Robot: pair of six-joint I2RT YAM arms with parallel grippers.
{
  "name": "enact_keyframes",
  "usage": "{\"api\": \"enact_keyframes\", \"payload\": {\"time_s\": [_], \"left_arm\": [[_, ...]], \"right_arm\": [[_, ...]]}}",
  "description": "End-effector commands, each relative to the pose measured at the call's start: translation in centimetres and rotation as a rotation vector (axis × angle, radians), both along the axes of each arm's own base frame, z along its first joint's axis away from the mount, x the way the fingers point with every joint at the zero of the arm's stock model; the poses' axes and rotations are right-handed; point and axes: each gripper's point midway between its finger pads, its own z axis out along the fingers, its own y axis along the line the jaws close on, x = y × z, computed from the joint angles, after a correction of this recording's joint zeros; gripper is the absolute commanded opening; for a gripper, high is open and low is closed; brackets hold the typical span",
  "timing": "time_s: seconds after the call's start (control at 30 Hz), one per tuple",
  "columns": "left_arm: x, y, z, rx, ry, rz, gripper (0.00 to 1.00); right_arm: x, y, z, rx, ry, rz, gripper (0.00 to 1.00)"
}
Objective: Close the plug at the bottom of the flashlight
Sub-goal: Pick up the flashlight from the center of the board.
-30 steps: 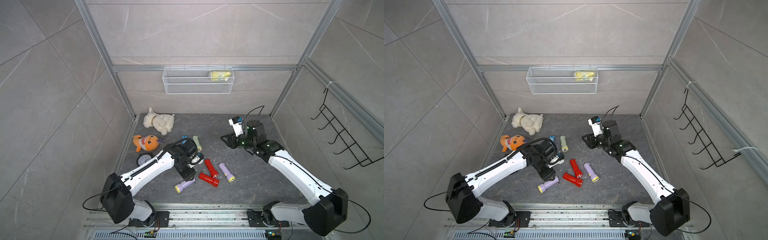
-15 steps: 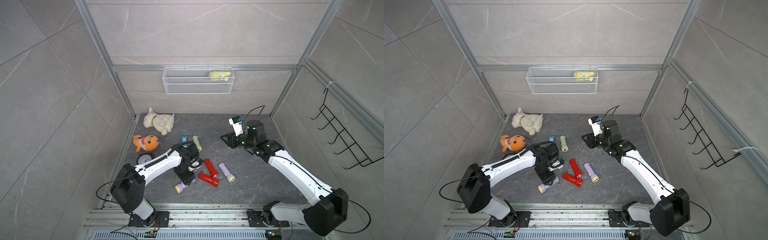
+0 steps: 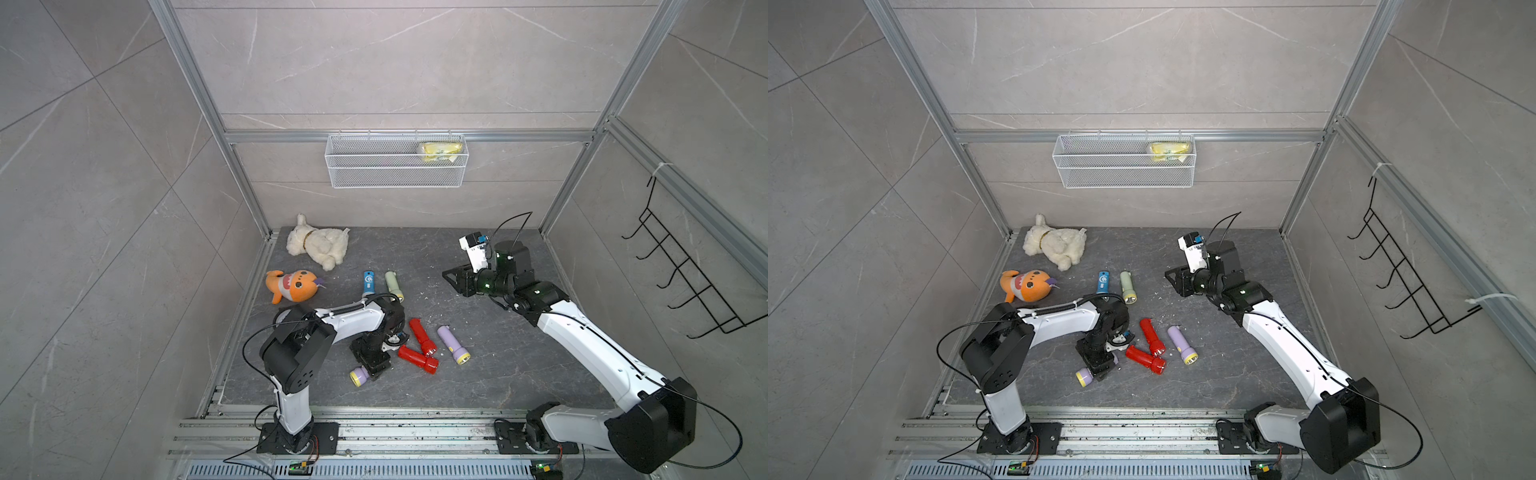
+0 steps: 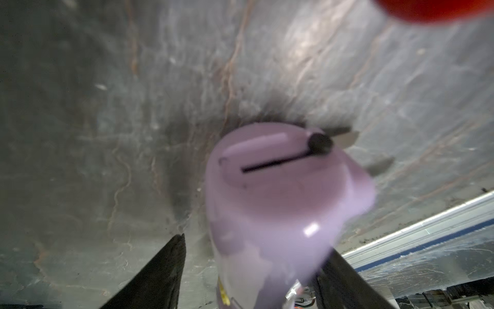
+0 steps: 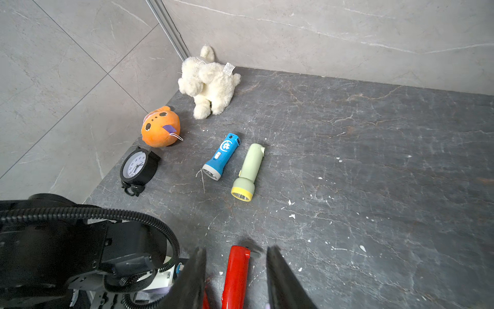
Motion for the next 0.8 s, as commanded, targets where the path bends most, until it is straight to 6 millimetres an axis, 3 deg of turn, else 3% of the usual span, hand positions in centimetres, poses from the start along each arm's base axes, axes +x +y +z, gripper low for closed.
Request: {"api": "enact_keyframes", "payload": {"time_s": [0.0, 0.1, 0.13, 0.17, 0.23, 0.27, 0.5, 0.77], "left_arm": [[0.0, 1.0, -0.7, 0.046, -0.010, -0.032, 0.56], [-0.1, 0.9, -1.3, 0.043, -0.001, -0.029, 0.49], [-0.1, 0.9, -1.4, 0.046, 0.001, -0.034, 0.42], [0.0, 1.0, -1.6, 0.055, 0.000, -0.035, 0.33], [0.0, 1.0, -1.8, 0.057, 0.005, -0.037, 0.05], [0.0, 0.9, -1.8, 0.054, 0.002, -0.036, 0.00], [1.5, 0.6, -0.5, 0.013, -0.112, -0.029, 0.00], [6.3, -1.3, 4.7, -0.177, -0.400, 0.030, 0.00]], "right_arm": [[-0.1, 0.0, 1.0, 0.028, -0.032, 0.008, 0.40], [0.0, 0.0, 0.7, 0.028, -0.025, 0.007, 0.40], [0.0, 0.0, 0.7, 0.027, -0.025, 0.005, 0.40], [0.0, 0.0, 0.6, 0.026, -0.022, 0.007, 0.40], [0.1, -0.1, 0.5, 0.025, -0.021, 0.002, 0.40], [0.1, -0.1, 0.6, 0.026, -0.021, 0.001, 0.40], [0.4, -0.3, 0.3, 0.025, -0.013, -0.010, 0.40], [0.5, -0.4, 0.8, 0.046, -0.013, -0.015, 0.40]]}}
